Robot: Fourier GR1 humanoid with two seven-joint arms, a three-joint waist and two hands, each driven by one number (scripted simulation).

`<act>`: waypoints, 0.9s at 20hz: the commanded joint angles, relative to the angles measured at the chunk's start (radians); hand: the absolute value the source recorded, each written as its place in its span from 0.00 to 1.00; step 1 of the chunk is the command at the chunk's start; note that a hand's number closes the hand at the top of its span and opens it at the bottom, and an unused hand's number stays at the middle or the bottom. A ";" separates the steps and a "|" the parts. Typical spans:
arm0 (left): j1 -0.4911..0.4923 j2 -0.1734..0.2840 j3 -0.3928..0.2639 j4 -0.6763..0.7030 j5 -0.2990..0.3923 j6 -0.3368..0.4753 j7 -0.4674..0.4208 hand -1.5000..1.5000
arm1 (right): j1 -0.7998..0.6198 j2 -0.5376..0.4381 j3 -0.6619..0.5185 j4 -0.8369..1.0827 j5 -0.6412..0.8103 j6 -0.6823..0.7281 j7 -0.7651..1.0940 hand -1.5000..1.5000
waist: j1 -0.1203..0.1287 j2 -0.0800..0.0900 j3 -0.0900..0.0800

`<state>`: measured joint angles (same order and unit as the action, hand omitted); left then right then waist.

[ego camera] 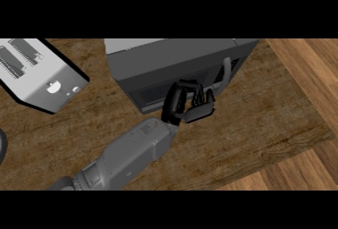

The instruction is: Pick up the milk, place it into the microwave and close the microwave

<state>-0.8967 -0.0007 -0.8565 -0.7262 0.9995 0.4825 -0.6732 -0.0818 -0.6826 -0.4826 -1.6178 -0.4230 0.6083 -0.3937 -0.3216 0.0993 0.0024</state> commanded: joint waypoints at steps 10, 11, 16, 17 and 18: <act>-0.097 0.001 0.018 0.066 0.052 -0.006 -0.029 1.00 | -0.058 -0.028 -0.022 0.126 -0.076 0.052 -0.008 0.00 | 0.004 0.016 0.001; -0.099 0.001 0.015 0.068 0.059 -0.013 -0.024 1.00 | -0.064 -0.040 -0.020 0.129 -0.076 0.055 0.000 0.00 | 0.009 0.014 -0.001; -0.114 0.001 0.004 0.077 0.073 -0.012 -0.033 1.00 | -0.088 -0.051 -0.026 0.170 -0.099 0.066 0.002 0.00 | 0.016 0.016 0.001; -0.115 0.001 0.003 0.078 0.079 -0.010 -0.033 1.00 | -0.085 -0.058 -0.027 0.168 -0.105 0.077 0.003 0.00 | 0.000 0.012 0.000; -0.115 0.001 -0.001 0.082 0.081 -0.016 -0.033 1.00 | -0.094 -0.057 -0.022 0.175 -0.111 0.078 0.007 0.00 | 0.009 0.017 0.000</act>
<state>-0.9238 -0.0006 -0.9031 -0.7092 1.0652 0.4758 -0.7197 -0.1565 -0.7297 -0.5054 -1.4667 -0.5169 0.6644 -0.3823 -0.3119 0.1065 0.0047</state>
